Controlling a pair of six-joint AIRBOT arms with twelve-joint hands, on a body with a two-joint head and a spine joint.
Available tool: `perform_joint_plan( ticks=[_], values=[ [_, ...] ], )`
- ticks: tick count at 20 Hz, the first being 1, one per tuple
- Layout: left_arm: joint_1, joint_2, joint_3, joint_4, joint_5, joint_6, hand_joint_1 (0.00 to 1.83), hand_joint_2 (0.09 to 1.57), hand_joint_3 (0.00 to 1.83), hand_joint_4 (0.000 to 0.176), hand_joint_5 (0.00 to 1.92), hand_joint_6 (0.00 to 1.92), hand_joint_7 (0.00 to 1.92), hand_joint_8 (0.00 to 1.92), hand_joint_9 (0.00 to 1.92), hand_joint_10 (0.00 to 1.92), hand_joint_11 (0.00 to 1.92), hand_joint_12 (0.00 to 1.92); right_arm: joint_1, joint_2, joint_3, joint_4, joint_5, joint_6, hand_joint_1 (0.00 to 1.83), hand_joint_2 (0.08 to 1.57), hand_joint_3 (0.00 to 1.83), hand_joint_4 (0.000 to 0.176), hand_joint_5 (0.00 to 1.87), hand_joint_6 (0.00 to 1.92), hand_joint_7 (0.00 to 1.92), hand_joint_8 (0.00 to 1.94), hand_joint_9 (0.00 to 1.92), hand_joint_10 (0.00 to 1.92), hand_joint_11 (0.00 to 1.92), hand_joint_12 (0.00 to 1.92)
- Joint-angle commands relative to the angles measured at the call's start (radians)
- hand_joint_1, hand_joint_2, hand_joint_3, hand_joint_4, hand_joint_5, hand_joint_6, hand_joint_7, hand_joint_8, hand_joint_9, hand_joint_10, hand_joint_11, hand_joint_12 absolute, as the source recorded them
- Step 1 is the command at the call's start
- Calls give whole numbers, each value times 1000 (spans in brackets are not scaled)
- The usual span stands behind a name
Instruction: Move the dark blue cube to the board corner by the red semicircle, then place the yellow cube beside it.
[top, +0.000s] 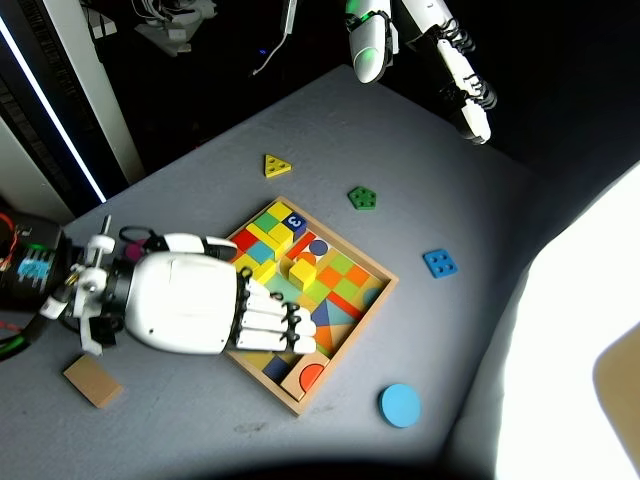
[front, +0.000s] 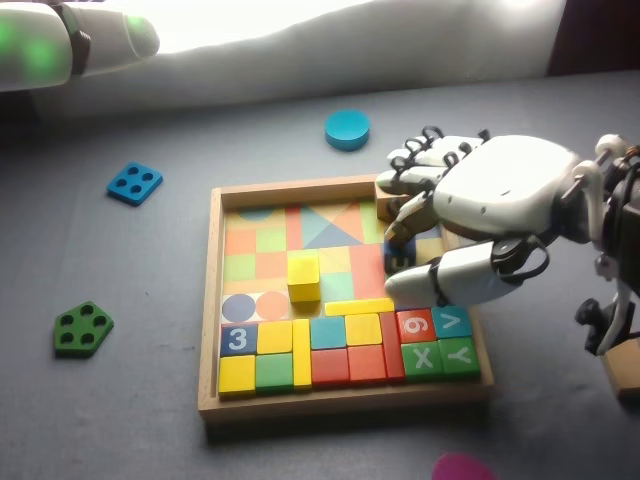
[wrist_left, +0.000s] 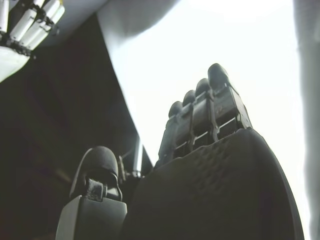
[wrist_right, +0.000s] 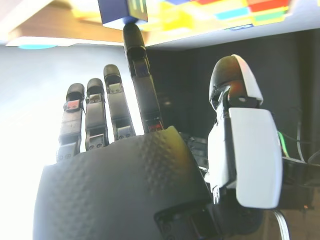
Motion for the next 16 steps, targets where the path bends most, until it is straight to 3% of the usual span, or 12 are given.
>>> perform_joint_plan(
  ticks=[1, 5, 9, 10, 12, 14, 15, 16],
  values=[
    [-14, -1, 5, 11, -25, -5, 10, 1302, 0, 0, 46, 8, 38, 4, 44, 7, 0, 325, -7, 5, 11, -3, 69, -7, 0, 1145, 3, 6, 689, 127, 139, 4, 0, 0, 0, 0],
    [-15, -2, 5, 11, -23, -3, 1, 1313, 3, 0, 13, 0, 17, 2, 25, 1, 0, 250, -10, 1, 43, -3, 87, -7, 0, 1148, 4, 11, 673, 115, 109, 1, 0, 0, 0, 0],
    [-15, -2, 4, 11, -18, -2, 0, 1309, 1, 0, 6, 0, 29, 2, 38, 3, 0, 310, -9, -8, 75, -3, 103, 1, 0, 1148, 4, 12, 685, 116, 124, 9, 0, 0, 0, 0],
    [-15, -2, 4, 11, -18, -1, 0, 1306, 0, 0, 29, 10, 29, 2, 39, 3, 0, 307, -9, -10, 82, -3, 103, 4, 0, 1152, 5, 1, 689, 115, 125, 9, 0, 0, 0, 0],
    [-15, -2, 5, 11, -18, -1, 0, 1309, 1, 0, 24, 7, 33, 3, 42, 4, 0, 309, -7, -12, 95, -1, 108, 9, 0, 1149, 3, 9, 685, 111, 110, 2, 0, 0, 0, 0],
    [-15, -2, 6, 11, -18, -1, 0, 1306, 0, 0, 29, 6, 43, 4, 45, 4, 0, 342, -3, -12, 102, 10, 108, 9, 0, 1149, 3, 4, 700, 115, 134, 11, 0, 0, 0, 0],
    [-16, -2, 6, 11, -18, -1, 0, 1311, 1, 0, 40, 6, 32, 3, 35, 2, 0, 310, -1, -11, 103, 11, 108, 9, 0, 1150, 3, 16, 684, 107, 116, 3, 0, 0, 0, 0],
    [-16, -2, 6, 11, -18, -1, 0, 1312, 1, 0, 38, 4, 30, 3, 34, 2, 0, 305, 2, -11, 103, 11, 108, 9, 0, 1150, 3, 12, 684, 105, 113, 2, 0, 0, 0, 0]
  ],
)
